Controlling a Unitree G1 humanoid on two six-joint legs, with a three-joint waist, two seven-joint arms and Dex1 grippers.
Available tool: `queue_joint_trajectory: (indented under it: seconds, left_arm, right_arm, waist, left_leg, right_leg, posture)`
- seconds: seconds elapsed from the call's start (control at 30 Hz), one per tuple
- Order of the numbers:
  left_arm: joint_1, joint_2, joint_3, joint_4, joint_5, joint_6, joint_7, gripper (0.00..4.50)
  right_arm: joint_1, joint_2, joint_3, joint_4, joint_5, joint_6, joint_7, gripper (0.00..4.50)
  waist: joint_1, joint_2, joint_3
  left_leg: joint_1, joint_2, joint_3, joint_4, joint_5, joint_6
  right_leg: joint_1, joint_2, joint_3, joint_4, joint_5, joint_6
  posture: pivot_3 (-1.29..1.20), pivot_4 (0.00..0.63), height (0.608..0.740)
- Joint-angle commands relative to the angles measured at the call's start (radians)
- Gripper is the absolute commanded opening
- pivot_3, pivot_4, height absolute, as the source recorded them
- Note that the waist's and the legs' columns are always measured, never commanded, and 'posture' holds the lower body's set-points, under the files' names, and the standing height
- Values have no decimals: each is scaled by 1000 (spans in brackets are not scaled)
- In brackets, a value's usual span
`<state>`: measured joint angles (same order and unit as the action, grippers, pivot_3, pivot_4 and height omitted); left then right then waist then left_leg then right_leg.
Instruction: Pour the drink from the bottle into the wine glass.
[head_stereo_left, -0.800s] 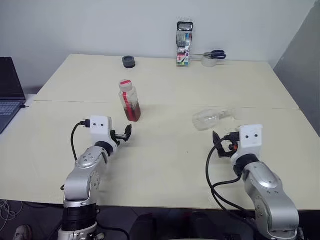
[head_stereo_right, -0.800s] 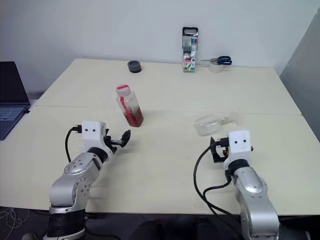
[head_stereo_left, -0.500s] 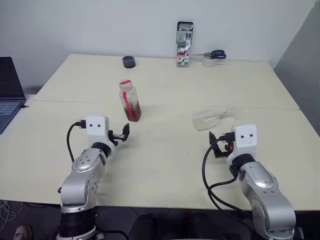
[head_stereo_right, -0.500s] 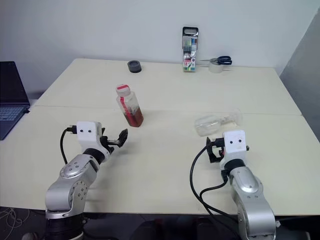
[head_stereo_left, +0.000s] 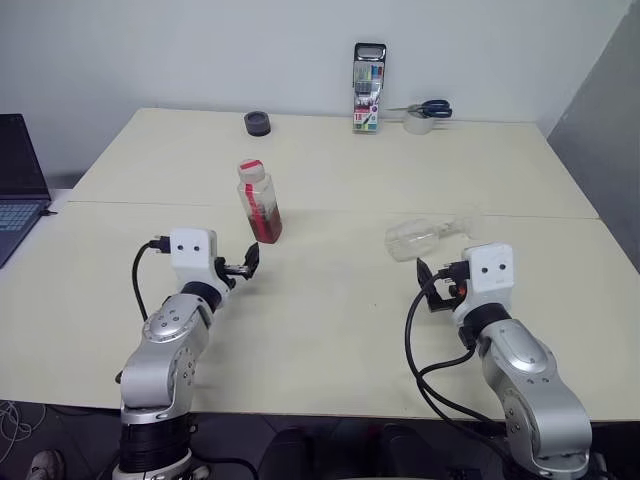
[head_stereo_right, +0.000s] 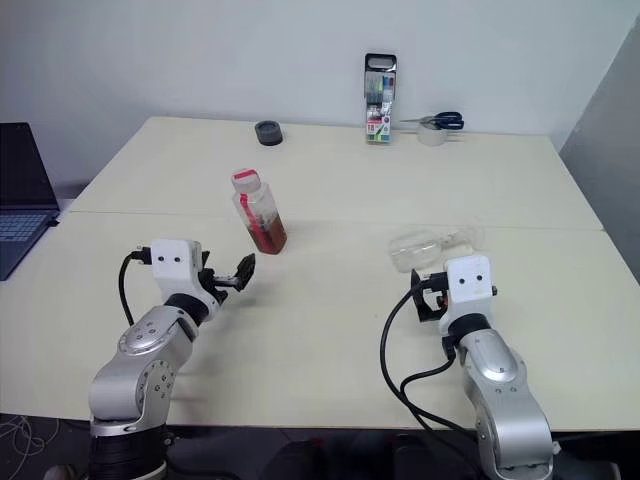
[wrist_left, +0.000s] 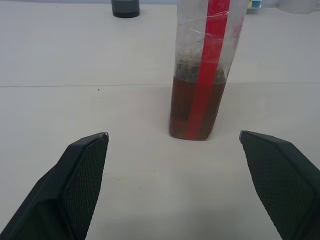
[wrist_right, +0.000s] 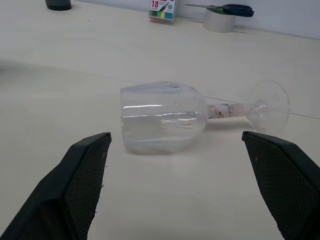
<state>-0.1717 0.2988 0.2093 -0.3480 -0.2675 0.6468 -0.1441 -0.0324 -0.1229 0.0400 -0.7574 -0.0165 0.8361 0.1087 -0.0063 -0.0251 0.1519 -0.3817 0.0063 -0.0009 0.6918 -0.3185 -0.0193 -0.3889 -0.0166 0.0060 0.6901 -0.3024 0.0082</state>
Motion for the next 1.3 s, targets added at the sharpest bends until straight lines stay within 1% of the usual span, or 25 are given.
queue_joint_trajectory:
  seconds: [0.03, 0.13, 0.23, 0.33, 0.4, 0.5, 0.63, 0.77, 1.07, 1.3]
  left_arm:
    - [-18, 9, 15, -19, -1, -22, -5, 4472]
    - [-22, 14, 18, -16, -2, -23, -8, 4472]
    - [-30, 17, 19, -9, -2, -24, -10, 4472]
    - [-53, 27, 5, 2, -11, -22, -36, 4472]
    - [-62, 31, -9, 16, 2, -40, -47, 4472]
    - [-81, 18, -15, 46, 17, -64, -36, 4472]
    - [-116, -2, -21, 65, 29, -80, -15, 4472]
    - [-135, -8, -22, 74, 32, -80, -9, 4472]
    - [-217, -11, -31, 132, 34, -102, -18, 4472]
    - [-266, -2, -28, 178, 27, -115, -37, 4472]
  right_arm:
    - [-31, -15, -8, -10, 12, -29, 11, 4500]
    - [-59, -52, -4, 14, 19, -46, 45, 4500]
    - [-97, -91, -24, 42, 57, -58, 106, 4500]
    - [-197, -152, -63, 80, 177, -61, 248, 4500]
    - [-276, -166, -97, 105, 284, -47, 330, 4500]
    - [-362, -211, -103, 137, 419, -31, 464, 4500]
    - [-419, -239, -95, 148, 556, 15, 541, 4500]
    - [-443, -247, -72, 154, 600, 22, 541, 4500]
    - [-466, -236, -43, 205, 571, -32, 459, 4500]
    - [-444, -242, -33, 199, 556, -51, 421, 4500]
  waist:
    - [0, 0, 0]
    - [0, 0, 0]
    - [0, 0, 0]
    - [-2, 1, 2]
    - [-3, 1, 2]
    - [-3, 2, 3]
    - [-1, 2, 3]
    - [1, 2, 3]
    - [1, 2, 3]
    - [2, 2, 3]
  left_leg:
    - [0, 0, 0, 0, 0, 0]
    - [0, 0, 0, 0, 0, 0]
    - [0, 0, 0, 0, 0, 0]
    - [0, 0, 0, 0, 0, 0]
    - [0, 0, 0, 0, 0, 1]
    - [0, 0, -1, -1, 0, 1]
    - [-2, 0, -2, -2, -1, 2]
    - [-3, 0, -2, -2, -1, 3]
    - [-4, 0, -2, -3, -1, 3]
    - [-3, 0, -2, -4, 0, 0]
  right_leg:
    - [0, 0, 0, 0, 0, 0]
    - [0, 0, 0, 0, 0, 0]
    - [0, 0, 0, 0, 0, 0]
    - [0, 0, 0, 0, 0, 0]
    - [0, 0, 0, 0, 0, 0]
    - [0, 1, -1, -1, 0, 0]
    - [1, 0, -2, -5, 0, 0]
    - [1, 0, -2, -8, 0, 0]
    - [0, -1, -3, -8, 0, 0]
    - [0, -1, -3, -9, 0, 0]
  posture:
    - [0, 150, 740]
    - [0, 150, 740]
    - [0, 150, 740]
    - [0, 150, 740]
    - [0, 150, 740]
    - [0, 150, 740]
    - [0, 150, 740]
    - [0, 150, 740]
    - [0, 150, 740]
    - [0, 150, 740]
